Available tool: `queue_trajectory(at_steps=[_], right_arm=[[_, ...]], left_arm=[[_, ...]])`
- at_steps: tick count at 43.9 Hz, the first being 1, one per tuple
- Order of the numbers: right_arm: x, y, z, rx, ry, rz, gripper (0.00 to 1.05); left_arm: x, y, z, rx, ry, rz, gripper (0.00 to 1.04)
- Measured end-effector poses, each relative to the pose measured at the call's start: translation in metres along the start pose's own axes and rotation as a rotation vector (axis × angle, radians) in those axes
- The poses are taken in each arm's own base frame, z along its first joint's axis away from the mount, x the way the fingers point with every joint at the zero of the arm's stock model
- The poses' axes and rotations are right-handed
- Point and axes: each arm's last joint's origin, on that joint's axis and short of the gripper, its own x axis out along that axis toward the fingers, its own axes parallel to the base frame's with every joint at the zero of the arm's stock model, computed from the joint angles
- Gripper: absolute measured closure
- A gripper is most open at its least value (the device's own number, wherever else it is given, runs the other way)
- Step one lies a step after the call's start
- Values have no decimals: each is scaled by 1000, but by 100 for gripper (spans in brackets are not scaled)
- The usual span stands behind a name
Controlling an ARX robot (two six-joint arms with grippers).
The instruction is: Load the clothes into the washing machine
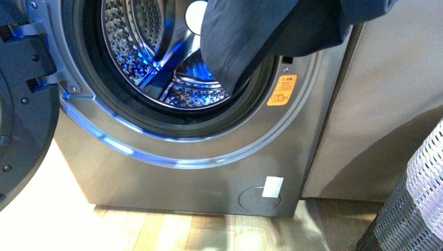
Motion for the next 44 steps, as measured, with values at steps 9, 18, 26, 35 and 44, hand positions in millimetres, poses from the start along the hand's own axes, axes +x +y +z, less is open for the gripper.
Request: queue_trajectory(at_steps=[9,18,26,35,44], right_arm=[[0,2,0,2,2,21,93],[1,5,0,7,3,41,93],[1,6,0,9,3,48,73],[0,5,0,7,-1,28,49],[-1,3,2,3,-7,10,17]], left_arm=[[-33,11,24,48,-13,9,97],[-56,26,58,106,-61,37,97],[-71,38,86,139,-100,68,97],[-94,52,112,171,-138,131,97],[-122,52,123,193,-111,137,97]])
